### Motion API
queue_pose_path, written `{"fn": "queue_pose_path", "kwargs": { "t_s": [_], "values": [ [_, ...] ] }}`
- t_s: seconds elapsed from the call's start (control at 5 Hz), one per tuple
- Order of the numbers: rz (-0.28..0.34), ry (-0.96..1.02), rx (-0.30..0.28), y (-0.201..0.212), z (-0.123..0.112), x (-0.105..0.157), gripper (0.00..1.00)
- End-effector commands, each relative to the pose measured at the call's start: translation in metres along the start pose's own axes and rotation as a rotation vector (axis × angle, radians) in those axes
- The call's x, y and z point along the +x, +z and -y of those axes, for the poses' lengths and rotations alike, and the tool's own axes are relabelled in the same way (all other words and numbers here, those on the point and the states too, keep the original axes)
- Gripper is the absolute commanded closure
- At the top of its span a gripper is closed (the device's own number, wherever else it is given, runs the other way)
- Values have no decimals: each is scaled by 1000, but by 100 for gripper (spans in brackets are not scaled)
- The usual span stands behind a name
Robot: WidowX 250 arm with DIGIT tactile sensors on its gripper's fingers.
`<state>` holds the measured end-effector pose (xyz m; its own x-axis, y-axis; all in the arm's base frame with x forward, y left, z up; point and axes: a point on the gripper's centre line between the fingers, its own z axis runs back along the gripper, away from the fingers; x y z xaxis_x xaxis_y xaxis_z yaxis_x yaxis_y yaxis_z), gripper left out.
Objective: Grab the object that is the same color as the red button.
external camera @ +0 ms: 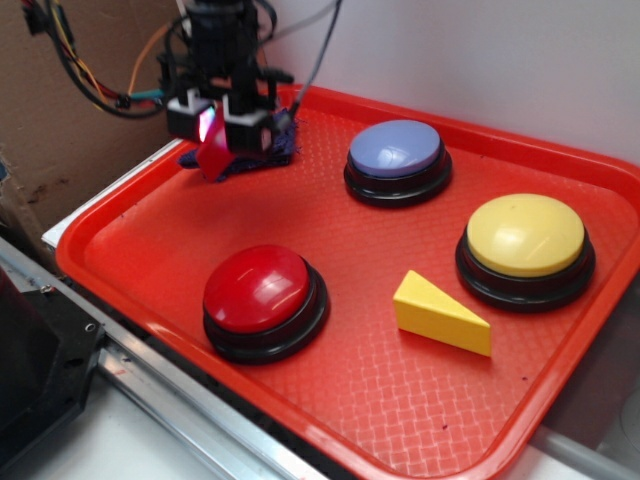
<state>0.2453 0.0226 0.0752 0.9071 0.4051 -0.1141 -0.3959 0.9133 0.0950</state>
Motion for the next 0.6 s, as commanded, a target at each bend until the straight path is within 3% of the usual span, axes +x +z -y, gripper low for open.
{"fn": "queue_pose_path", "kwargs": {
  "t_s": [0.0,0.4],
  "values": [
    [214,-28,-20,107,13,-45,100],
    [273,53,-59,200,-9,-87,100]
  ]
}}
